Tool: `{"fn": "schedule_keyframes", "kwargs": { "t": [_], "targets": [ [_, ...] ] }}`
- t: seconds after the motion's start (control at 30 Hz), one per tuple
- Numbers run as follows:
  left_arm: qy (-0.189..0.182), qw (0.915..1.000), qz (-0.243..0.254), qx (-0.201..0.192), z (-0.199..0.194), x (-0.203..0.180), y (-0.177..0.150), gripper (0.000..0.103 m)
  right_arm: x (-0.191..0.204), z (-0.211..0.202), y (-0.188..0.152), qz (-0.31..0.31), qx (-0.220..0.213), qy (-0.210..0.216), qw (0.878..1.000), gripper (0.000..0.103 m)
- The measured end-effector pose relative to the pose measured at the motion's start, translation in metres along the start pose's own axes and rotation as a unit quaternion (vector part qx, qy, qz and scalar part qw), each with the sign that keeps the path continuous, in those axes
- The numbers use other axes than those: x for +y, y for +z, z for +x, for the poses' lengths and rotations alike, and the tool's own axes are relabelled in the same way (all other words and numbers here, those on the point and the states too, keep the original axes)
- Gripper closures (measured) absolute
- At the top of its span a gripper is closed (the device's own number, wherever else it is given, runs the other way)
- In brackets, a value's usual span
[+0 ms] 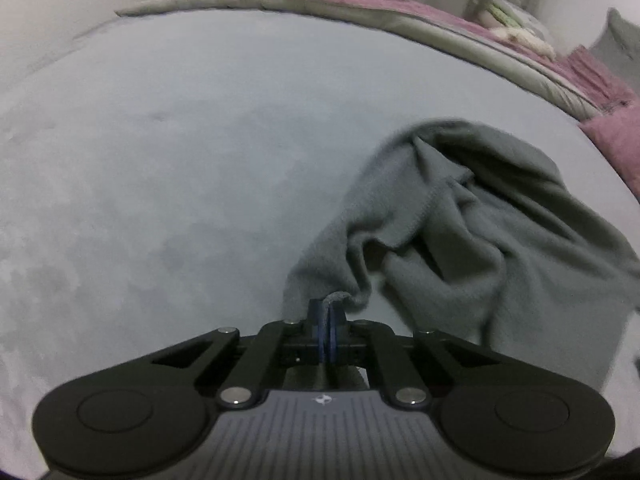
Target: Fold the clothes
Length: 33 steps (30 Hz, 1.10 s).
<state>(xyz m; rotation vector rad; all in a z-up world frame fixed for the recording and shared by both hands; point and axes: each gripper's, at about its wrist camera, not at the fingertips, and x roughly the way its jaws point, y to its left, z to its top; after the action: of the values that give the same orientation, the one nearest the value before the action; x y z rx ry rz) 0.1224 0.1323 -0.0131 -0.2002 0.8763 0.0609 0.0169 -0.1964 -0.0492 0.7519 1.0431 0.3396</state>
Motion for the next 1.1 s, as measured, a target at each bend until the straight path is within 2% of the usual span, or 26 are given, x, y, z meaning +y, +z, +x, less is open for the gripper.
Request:
{"fn": "schedule_keyframes", "kwargs": {
  "t": [0.1,0.17,0.23,0.37,0.47,0.67,0.73,0.8,0.9,0.97,1.1],
  "targets": [
    [0.029,0.9988,-0.008,-0.040,0.005,0.006,0.006,0.098,0.002,0.004,-0.003,-0.003,0.007,0.008,1.000,0.039],
    [0.067,0.9944,-0.009,-0.081,0.005,0.010,0.010,0.098,0.004,0.005,-0.004,-0.006,0.011,0.014,1.000,0.041],
    [0.084,0.9901,-0.024,-0.110,0.003,0.018,0.013,0.098,0.005,0.007,-0.006,-0.009,0.014,0.019,1.000,0.044],
    [0.066,0.9908,-0.059,-0.103,0.002,0.030,0.018,0.098,0.007,0.014,-0.008,-0.009,0.019,0.029,0.999,0.046],
    [0.056,0.9923,-0.064,-0.090,0.002,0.033,0.019,0.096,0.011,0.022,-0.007,-0.008,0.019,0.035,0.999,0.048],
    [0.030,0.9931,-0.087,-0.073,-0.012,0.041,0.021,0.085,0.010,0.030,-0.006,0.004,0.017,0.046,0.999,0.051],
    [0.011,0.9930,-0.096,-0.068,-0.017,0.041,0.018,0.080,0.009,0.031,-0.006,0.011,0.017,0.052,0.998,0.051],
    [-0.024,0.9920,-0.108,-0.060,-0.020,0.043,0.018,0.075,0.009,0.033,-0.005,0.019,0.018,0.058,0.998,0.051],
    [-0.105,0.9851,-0.129,-0.041,-0.015,0.044,0.016,0.073,0.008,0.036,-0.006,0.028,0.018,0.067,0.997,0.051],
    [-0.145,0.9792,-0.139,-0.025,-0.007,0.043,0.014,0.073,0.007,0.037,-0.006,0.034,0.019,0.073,0.997,0.053],
    [-0.183,0.9712,-0.152,-0.012,0.013,0.041,0.011,0.073,0.004,0.039,-0.006,0.044,0.018,0.080,0.996,0.060]
  ]
}}
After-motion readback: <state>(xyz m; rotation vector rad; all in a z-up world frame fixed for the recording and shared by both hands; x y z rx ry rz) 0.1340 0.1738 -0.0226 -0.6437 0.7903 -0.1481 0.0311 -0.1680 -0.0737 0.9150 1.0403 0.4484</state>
